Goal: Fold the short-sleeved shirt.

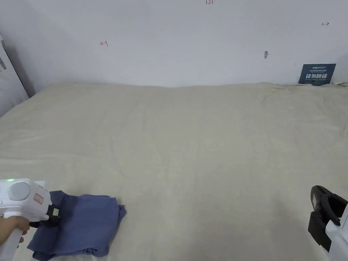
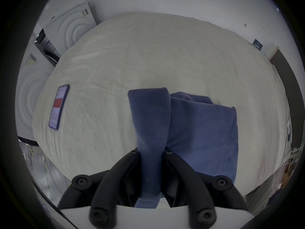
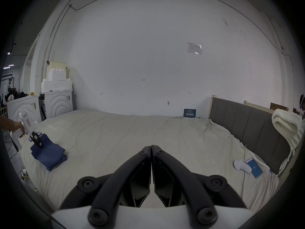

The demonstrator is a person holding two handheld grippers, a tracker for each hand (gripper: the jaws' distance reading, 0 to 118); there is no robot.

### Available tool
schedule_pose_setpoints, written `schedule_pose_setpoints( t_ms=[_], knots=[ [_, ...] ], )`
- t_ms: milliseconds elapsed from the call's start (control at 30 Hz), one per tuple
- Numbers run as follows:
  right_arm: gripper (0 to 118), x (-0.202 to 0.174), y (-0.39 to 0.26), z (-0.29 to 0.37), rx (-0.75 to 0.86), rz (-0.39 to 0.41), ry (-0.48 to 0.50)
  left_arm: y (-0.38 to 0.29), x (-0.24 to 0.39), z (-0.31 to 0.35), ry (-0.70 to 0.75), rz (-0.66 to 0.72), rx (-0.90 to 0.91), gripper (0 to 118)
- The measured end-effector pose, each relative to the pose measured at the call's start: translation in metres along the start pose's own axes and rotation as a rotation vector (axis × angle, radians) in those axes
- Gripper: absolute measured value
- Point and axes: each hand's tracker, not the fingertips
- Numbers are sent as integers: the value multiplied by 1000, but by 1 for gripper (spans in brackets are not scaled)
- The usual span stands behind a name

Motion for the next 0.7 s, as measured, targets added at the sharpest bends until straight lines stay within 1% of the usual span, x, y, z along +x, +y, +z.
schedule_pose_setpoints(
  t_ms=[33,67,100,133,200,233,333,433,500,567,700],
  knots=[
    [0,-1,0,0,-4,1,0,-2,-1,-3,2,2,5,26],
    [0,-1,-1,0,-8,2,-2,-7,4,1,12,7,2,37],
    [0,-2,-1,1,-13,1,-2,-11,6,4,21,18,8,51],
    [0,-1,0,1,-15,-2,0,-11,7,4,43,26,7,72],
    [0,-2,1,2,-18,-2,3,-13,7,8,76,36,35,97],
    [0,-2,1,3,-18,-2,3,-14,7,11,87,43,50,97],
    [0,0,4,4,-17,-4,10,-15,4,23,93,67,122,110],
    [0,1,8,8,-10,-4,13,-17,6,42,74,70,192,110],
    [0,1,12,9,-4,-3,15,-7,-9,44,84,86,275,110],
    [0,1,18,13,7,-1,17,-10,-5,69,53,91,380,110],
    [0,4,28,18,34,3,19,-22,17,126,31,58,526,110]
  ],
)
